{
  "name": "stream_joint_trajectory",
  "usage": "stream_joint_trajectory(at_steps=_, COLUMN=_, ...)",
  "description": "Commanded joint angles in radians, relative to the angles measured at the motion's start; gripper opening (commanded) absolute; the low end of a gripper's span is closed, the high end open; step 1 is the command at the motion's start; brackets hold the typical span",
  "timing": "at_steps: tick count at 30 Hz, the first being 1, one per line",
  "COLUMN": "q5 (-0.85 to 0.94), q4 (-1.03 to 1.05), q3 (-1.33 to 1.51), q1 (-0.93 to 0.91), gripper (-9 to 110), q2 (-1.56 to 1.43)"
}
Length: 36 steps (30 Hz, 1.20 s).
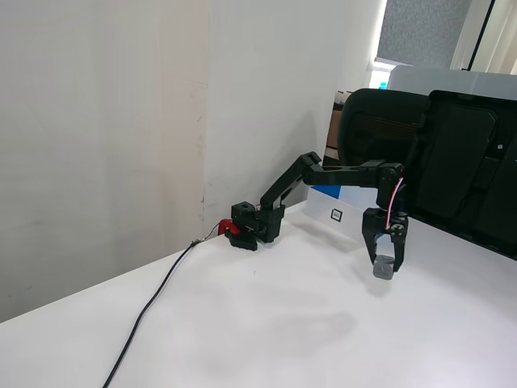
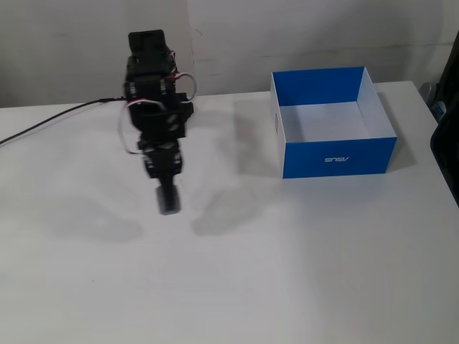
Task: Grasp the gray block and put it in the box.
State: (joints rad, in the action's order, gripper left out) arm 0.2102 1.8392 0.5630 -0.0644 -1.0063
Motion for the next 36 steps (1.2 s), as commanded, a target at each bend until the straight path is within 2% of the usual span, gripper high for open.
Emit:
stream_joint_trajectory(at_steps=1, q5=-0.014, q4=0.046, q3=-0.081, q1=-0.095, gripper=0, q2=-0.15)
stream_joint_trajectory(at_steps=23, q5=-0.058, q4=0.046, q3=0.048, q1=-0.661, gripper=0, q2=-0.431)
stream_joint_trajectory(at_steps=36, q5=-0.077, q4=0.044, q3=0.104, q1=-0.982, gripper=0, q2=-0.35)
